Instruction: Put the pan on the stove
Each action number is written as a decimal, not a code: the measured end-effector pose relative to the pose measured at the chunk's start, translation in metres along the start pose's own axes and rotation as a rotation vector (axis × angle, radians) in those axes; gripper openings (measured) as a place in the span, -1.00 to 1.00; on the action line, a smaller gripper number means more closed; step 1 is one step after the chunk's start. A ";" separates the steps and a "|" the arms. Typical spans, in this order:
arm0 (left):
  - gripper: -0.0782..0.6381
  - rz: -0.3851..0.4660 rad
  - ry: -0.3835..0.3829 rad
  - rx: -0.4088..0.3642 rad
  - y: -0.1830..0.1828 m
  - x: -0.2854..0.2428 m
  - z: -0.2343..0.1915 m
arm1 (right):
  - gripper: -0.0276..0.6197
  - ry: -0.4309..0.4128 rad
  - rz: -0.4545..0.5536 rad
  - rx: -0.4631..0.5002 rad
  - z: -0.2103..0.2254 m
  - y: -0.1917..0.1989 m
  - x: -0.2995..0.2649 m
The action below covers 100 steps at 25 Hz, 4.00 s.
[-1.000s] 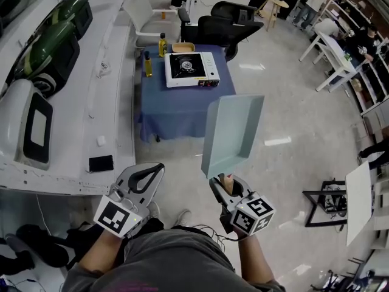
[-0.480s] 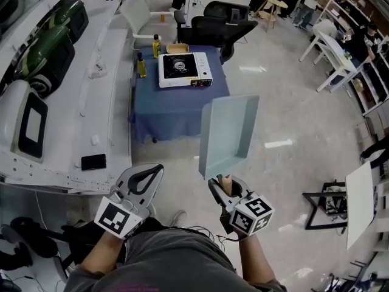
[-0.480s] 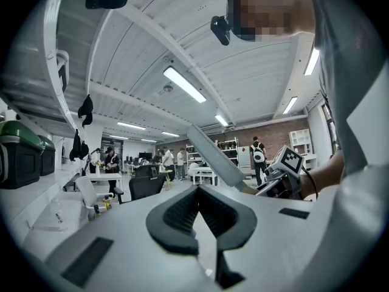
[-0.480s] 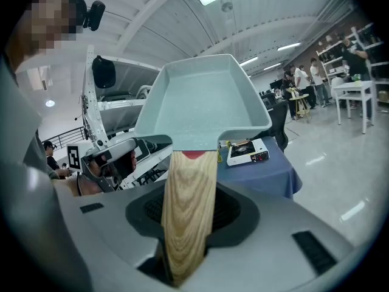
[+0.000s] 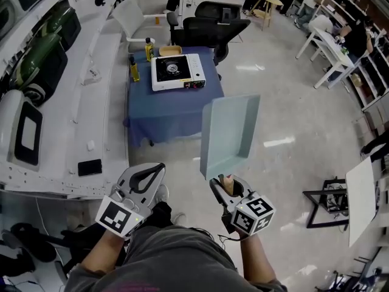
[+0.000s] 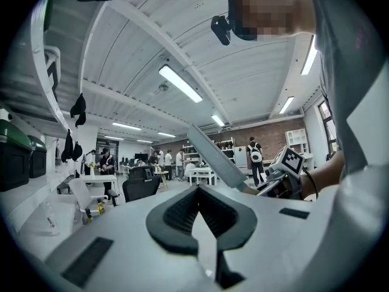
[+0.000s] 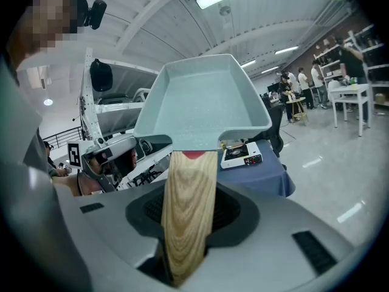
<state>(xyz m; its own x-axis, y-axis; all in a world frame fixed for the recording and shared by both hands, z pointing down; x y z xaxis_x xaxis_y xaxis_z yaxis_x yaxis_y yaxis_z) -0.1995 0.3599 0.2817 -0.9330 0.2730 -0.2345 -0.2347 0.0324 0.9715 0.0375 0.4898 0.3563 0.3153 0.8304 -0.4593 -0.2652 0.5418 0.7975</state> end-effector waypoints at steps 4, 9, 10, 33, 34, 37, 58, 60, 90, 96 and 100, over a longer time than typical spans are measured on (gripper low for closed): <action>-0.78 0.026 0.008 -0.015 -0.002 -0.014 -0.008 | -0.51 0.014 0.002 0.009 0.008 -0.005 -0.003; -0.78 0.032 0.027 -0.002 -0.001 -0.032 -0.025 | -0.51 0.031 -0.002 0.014 0.019 -0.017 -0.014; -0.78 0.042 0.028 -0.005 -0.001 -0.037 -0.031 | -0.51 0.034 -0.005 0.015 0.022 -0.020 -0.018; -0.78 -0.063 0.068 0.086 0.019 -0.147 -0.201 | -0.51 0.058 -0.076 -0.057 0.104 -0.106 -0.170; -0.78 -0.064 0.068 0.087 0.019 -0.151 -0.208 | -0.51 0.059 -0.079 -0.057 0.107 -0.111 -0.176; -0.78 -0.072 0.068 0.096 0.021 -0.163 -0.232 | -0.51 0.062 -0.086 -0.059 0.116 -0.124 -0.195; -0.78 -0.101 0.063 0.129 0.033 -0.224 -0.373 | -0.51 0.072 -0.138 -0.069 0.163 -0.206 -0.316; -0.78 -0.103 0.057 0.130 0.036 -0.226 -0.378 | -0.51 0.067 -0.145 -0.065 0.166 -0.209 -0.323; -0.78 -0.208 -0.297 0.241 0.071 -0.302 -0.400 | -0.51 -0.164 -0.430 0.056 0.298 -0.253 -0.456; -0.78 -0.218 -0.370 0.288 0.079 -0.305 -0.390 | -0.51 -0.163 -0.537 0.074 0.317 -0.245 -0.491; -0.78 -0.228 -0.403 0.314 0.085 -0.303 -0.387 | -0.51 -0.152 -0.595 0.078 0.324 -0.235 -0.511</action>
<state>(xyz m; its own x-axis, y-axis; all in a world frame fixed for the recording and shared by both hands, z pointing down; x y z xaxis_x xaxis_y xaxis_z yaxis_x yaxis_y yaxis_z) -0.0423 -0.0921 0.4226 -0.6752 0.5698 -0.4685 -0.2687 0.4015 0.8756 0.2343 -0.1035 0.5303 0.5165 0.3583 -0.7777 0.0610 0.8906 0.4507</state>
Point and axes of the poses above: the fingertips, and each gripper's own axes: x backward along the fingers, z to its right, y out of its underside, the point moved 9 cm from there along x, backward along the fingers, and after that the axes turned 9 degrees about -z, right-handed, at the moved point
